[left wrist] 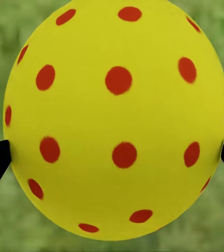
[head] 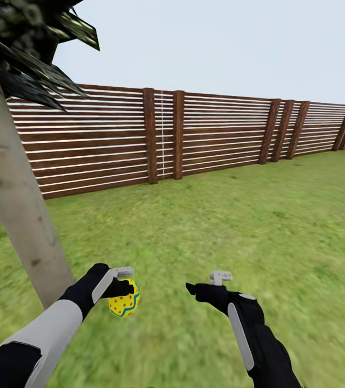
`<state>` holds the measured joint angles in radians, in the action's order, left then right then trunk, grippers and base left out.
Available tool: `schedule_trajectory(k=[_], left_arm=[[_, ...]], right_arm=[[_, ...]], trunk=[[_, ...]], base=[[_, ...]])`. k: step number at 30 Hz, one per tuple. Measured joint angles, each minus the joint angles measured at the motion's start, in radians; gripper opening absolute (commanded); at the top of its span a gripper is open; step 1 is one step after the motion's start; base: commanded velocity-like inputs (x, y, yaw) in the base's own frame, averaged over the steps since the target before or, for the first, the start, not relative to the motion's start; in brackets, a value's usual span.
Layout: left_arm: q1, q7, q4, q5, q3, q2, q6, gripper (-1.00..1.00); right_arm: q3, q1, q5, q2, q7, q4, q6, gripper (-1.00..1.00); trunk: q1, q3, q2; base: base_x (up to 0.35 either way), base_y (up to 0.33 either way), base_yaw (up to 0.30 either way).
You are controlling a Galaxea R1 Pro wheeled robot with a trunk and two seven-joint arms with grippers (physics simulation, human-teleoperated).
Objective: Take the three Easter eggs out of the wicker basket on the lawn in the garden, then place them on the lawn next to a single tree (choose any tree) so that all three eggs are next to the same tree and none are left in the basket.
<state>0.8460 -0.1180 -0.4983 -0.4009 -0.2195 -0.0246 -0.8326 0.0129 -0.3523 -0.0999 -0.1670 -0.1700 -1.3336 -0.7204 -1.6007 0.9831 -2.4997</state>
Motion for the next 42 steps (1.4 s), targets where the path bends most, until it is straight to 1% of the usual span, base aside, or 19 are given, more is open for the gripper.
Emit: schedule_trajectory(k=[5, 9, 13, 16, 22, 31, 35, 42], left_arm=[[0.000, 0.000, 0.000, 0.000, 0.000, 0.000, 0.003, -1.00], [0.000, 0.001, 0.000, 0.000, 0.000, 0.000, 0.038, -1.00], [0.000, 0.001, 0.000, 0.000, 0.000, 0.000, 0.062, -1.00], [0.000, 0.000, 0.000, 0.000, -0.001, 0.001, 0.065, -1.00], [0.000, 0.002, 0.000, 0.000, -0.021, 0.002, 0.066, -1.00], [0.000, 0.000, 0.000, 0.000, -0.023, 0.001, 0.067, -1.00], [0.000, 0.000, 0.000, 0.000, -0.033, 0.001, 0.067, -1.00], [0.000, 0.000, 0.000, 0.000, -0.035, 0.001, 0.069, -1.00]], right_arm=[[0.000, 0.000, 0.001, 0.000, 0.000, 0.000, 0.000, 1.00], [-0.002, 0.001, 0.000, 0.000, 0.000, -0.041, -0.001, 1.00], [-0.003, 0.001, 0.000, 0.001, 0.000, -0.053, -0.001, 1.00], [-0.003, 0.002, 0.000, 0.000, 0.000, -0.055, -0.001, 1.00], [-0.004, 0.002, 0.001, 0.001, 0.000, -0.055, -0.001, 1.00], [-0.005, 0.002, 0.002, 0.001, 0.000, -0.055, -0.001, 1.00], [-0.005, 0.001, 0.002, 0.001, 0.000, -0.055, -0.001, 1.00], [-0.005, 0.001, 0.002, 0.002, 0.000, -0.055, -0.001, 1.00]], trunk=[[-0.002, 0.019, -0.001], [-0.004, 0.035, -0.002], [-0.006, 0.050, -0.003], [-0.007, 0.062, -0.004], [-0.010, 0.085, -0.005], [-0.014, 0.120, -0.007], [-0.016, 0.135, -0.008], [-0.019, 0.163, -0.010]], base=[[0.000, 0.000, 0.000], [0.000, 0.000, 0.000], [0.000, 0.000, 0.000], [0.000, 0.000, 0.000], [0.000, 0.000, 0.000], [0.000, 0.000, 0.000], [0.000, 0.000, 0.000], [0.000, 0.000, 0.000]])
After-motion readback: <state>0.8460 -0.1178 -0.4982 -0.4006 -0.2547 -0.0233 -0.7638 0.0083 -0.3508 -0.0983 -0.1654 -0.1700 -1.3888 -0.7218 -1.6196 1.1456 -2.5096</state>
